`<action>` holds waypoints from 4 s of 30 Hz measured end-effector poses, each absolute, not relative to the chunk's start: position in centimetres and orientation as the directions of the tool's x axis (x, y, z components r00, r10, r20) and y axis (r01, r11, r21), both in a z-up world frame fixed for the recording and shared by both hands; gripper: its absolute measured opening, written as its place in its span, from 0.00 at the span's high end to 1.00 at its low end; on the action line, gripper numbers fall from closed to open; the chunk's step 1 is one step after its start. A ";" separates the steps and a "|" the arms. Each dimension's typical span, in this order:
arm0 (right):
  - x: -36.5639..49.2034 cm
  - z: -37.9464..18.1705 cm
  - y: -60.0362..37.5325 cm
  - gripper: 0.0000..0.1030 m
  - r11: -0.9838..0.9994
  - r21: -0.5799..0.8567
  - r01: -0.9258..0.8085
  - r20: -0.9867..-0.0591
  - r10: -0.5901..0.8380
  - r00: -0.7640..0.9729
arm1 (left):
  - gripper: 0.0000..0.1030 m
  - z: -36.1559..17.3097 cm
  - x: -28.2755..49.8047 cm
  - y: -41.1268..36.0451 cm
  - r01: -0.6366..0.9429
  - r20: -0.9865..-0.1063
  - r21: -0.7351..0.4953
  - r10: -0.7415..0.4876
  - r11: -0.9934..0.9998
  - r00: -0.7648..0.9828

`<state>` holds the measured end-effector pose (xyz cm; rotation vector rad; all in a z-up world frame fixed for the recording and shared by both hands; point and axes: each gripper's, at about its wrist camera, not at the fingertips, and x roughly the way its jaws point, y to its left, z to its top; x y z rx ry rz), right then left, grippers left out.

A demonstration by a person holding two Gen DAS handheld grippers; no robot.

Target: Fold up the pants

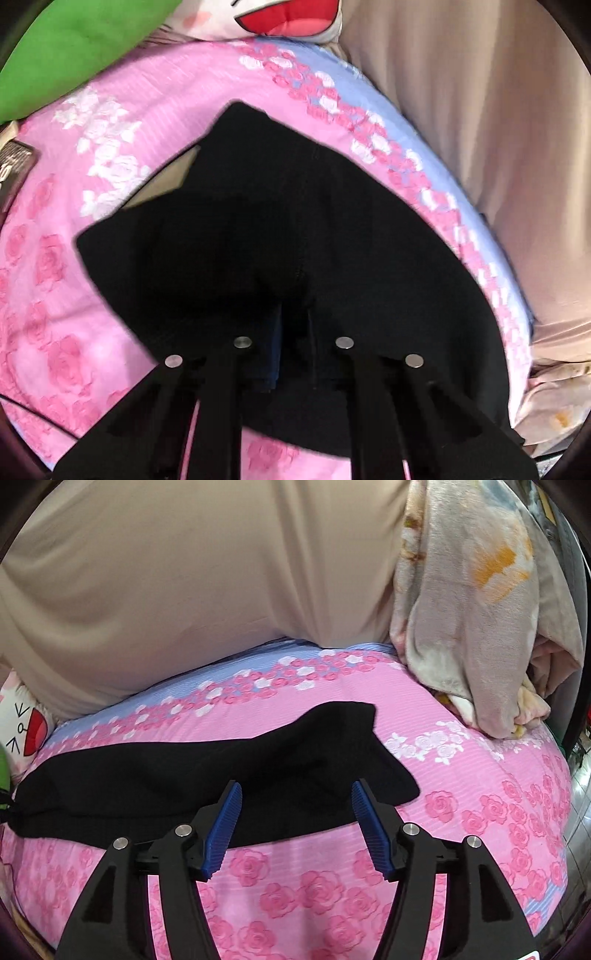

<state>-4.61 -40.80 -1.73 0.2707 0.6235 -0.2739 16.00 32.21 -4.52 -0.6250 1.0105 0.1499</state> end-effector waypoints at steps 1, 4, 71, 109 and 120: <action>-4.5 -1.8 -40.4 0.41 0.932 0.167 0.322 -0.607 -0.160 0.778 | 0.91 -3.1 14.6 32.4 -0.377 -0.814 -0.416 -0.154 0.827 0.560; -4.3 -2.3 -39.5 0.40 0.938 0.178 0.299 -0.621 -0.128 0.773 | 0.90 -0.4 10.9 33.1 -0.353 -0.802 -0.368 -0.101 0.860 0.589; 0.6 -5.3 -48.3 0.77 0.899 0.230 0.374 -0.641 -0.149 0.753 | 0.18 -4.8 13.6 22.9 -0.350 -0.801 0.132 0.307 0.927 0.513; -0.3 -7.1 -49.1 0.37 0.815 0.081 0.573 -0.750 -0.329 0.574 | 0.17 0.4 10.3 18.2 -0.195 -0.701 0.102 0.210 0.975 0.682; 0.8 -10.3 -51.9 0.53 0.827 0.251 0.502 -0.770 -0.143 0.621 | 0.12 0.8 8.8 8.5 -0.047 -0.707 0.102 0.106 0.994 0.699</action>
